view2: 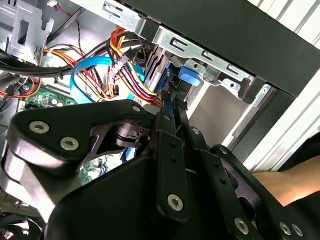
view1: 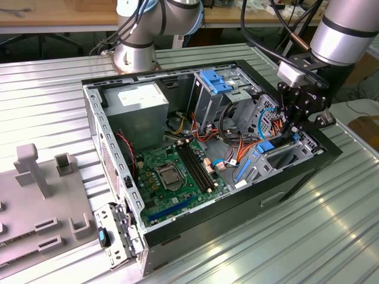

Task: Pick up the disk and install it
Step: 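Insert the first disk wire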

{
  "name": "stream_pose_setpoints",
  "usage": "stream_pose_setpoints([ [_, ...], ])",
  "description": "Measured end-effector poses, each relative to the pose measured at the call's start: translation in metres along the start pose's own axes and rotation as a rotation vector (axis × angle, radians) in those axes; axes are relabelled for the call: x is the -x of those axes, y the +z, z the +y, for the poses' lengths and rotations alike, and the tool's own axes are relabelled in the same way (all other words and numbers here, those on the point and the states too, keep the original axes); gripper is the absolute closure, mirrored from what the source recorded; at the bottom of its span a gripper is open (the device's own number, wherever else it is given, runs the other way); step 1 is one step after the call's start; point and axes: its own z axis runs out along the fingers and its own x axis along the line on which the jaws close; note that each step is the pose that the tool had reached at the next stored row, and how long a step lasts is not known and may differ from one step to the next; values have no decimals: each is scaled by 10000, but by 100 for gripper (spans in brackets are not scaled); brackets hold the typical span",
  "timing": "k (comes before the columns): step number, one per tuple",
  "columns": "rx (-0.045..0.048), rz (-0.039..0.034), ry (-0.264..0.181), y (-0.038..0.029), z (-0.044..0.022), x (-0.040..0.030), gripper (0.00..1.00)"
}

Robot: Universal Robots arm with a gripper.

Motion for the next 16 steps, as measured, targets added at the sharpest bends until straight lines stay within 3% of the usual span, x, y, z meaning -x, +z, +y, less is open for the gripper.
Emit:
stream_pose_setpoints([
  [2, -13, -13, -178, -1, 0, 3, 84],
  [16, -13, -13, -180, 30, 0, 7, 84],
])
